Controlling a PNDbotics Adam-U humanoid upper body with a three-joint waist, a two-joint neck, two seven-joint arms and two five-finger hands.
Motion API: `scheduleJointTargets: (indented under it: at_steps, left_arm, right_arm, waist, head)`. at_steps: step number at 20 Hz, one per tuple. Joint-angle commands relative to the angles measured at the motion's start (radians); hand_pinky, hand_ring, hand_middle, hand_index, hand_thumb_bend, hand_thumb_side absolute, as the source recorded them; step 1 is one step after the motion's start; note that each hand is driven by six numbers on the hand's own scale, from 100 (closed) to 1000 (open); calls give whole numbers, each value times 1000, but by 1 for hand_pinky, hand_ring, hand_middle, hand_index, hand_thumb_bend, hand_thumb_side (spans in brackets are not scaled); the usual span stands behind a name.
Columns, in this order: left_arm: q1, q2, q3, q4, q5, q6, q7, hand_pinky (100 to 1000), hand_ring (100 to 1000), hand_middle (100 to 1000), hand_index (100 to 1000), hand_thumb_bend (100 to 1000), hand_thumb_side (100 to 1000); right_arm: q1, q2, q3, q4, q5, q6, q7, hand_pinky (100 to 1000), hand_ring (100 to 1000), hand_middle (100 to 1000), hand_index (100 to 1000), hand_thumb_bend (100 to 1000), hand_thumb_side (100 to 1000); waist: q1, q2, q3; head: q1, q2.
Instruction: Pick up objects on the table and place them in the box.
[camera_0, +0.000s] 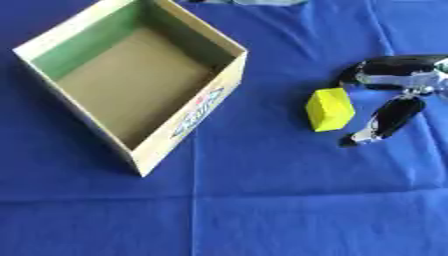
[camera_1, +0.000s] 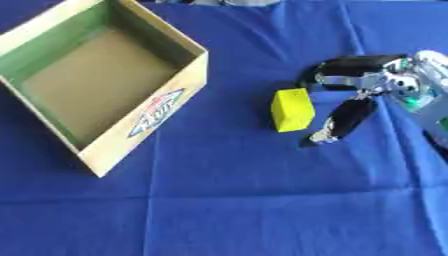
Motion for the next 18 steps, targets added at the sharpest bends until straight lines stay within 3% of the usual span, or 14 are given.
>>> scheduleJointTargets:
  at_steps: [1, 12, 18]
  left_arm:
    - [-8, 5, 3, -13, -2, 1, -6, 293, 454, 554, 660, 100, 911]
    - [-12, -2, 4, -13, -1, 2, -11, 294, 454, 554, 659, 100, 915]
    - [-12, -3, 5, -13, -3, 2, -14, 294, 454, 554, 657, 100, 916]
  right_arm:
    - [1, -50, -21, -51, 12, 17, -59, 789, 853, 647, 810, 539, 514]
    - [19, -30, 8, -26, 49, 45, -122, 769, 834, 643, 781, 453, 520]
    - [16, -23, 17, -13, 60, 58, -133, 744, 789, 589, 743, 427, 500]
  waist:
    - [-1, -21, -3]
    - [-5, -16, 6]
    - [-6, -14, 8]
  head:
    - [3, -6]
    - [-5, -13]
    - [-4, -9]
